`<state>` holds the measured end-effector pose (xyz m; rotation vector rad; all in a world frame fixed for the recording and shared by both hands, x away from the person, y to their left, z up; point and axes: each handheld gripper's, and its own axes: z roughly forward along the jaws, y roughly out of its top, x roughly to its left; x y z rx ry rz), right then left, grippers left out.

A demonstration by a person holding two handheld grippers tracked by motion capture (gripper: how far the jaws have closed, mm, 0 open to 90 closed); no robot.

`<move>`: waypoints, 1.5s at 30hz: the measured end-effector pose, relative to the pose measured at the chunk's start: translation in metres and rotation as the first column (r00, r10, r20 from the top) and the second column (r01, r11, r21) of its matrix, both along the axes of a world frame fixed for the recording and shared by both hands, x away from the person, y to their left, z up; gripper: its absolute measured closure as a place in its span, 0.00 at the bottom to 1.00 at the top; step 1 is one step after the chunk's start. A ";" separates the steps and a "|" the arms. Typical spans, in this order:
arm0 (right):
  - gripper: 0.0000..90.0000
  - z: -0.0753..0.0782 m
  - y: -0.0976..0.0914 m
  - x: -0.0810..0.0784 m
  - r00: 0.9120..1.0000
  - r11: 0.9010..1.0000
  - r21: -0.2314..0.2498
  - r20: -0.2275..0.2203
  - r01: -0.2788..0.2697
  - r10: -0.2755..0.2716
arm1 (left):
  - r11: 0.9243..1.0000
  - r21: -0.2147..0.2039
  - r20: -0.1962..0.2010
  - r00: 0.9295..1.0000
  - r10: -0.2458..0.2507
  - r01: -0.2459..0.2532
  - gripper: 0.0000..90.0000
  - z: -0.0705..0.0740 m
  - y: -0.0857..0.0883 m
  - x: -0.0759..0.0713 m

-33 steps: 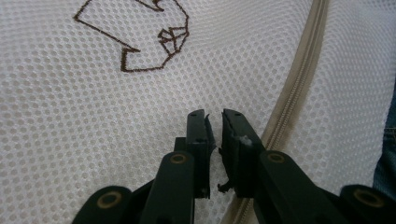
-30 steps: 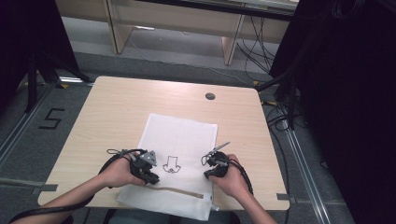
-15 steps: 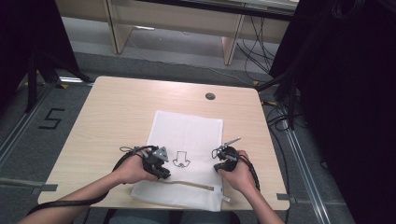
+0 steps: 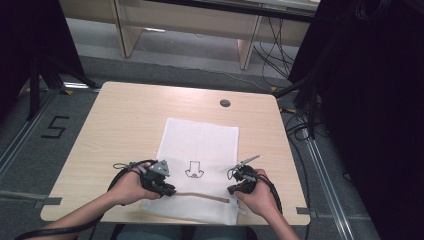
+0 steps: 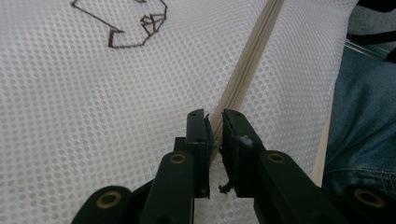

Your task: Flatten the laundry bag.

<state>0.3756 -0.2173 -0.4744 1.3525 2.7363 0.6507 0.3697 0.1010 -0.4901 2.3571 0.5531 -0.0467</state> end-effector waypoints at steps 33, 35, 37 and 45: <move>0.86 0.008 -0.027 0.009 0.971 0.978 0.134 0.152 0.162 -0.182 | 0.994 -0.100 0.061 0.996 0.059 -0.053 0.78 0.000 -0.011 0.004; 0.87 0.010 -0.031 0.006 0.973 0.981 0.123 0.156 0.151 -0.169 | 0.993 -0.112 0.063 0.996 0.056 -0.049 0.77 0.001 -0.011 0.005; 0.88 0.011 -0.034 0.004 0.975 0.985 0.107 0.162 0.139 -0.155 | 0.989 -0.132 0.054 0.995 0.080 -0.072 0.75 0.001 -0.010 0.004; 0.83 0.014 -0.033 0.001 0.975 0.985 0.088 0.155 0.149 -0.162 | 0.980 -0.183 0.048 0.994 0.094 -0.084 0.61 -0.002 -0.007 0.007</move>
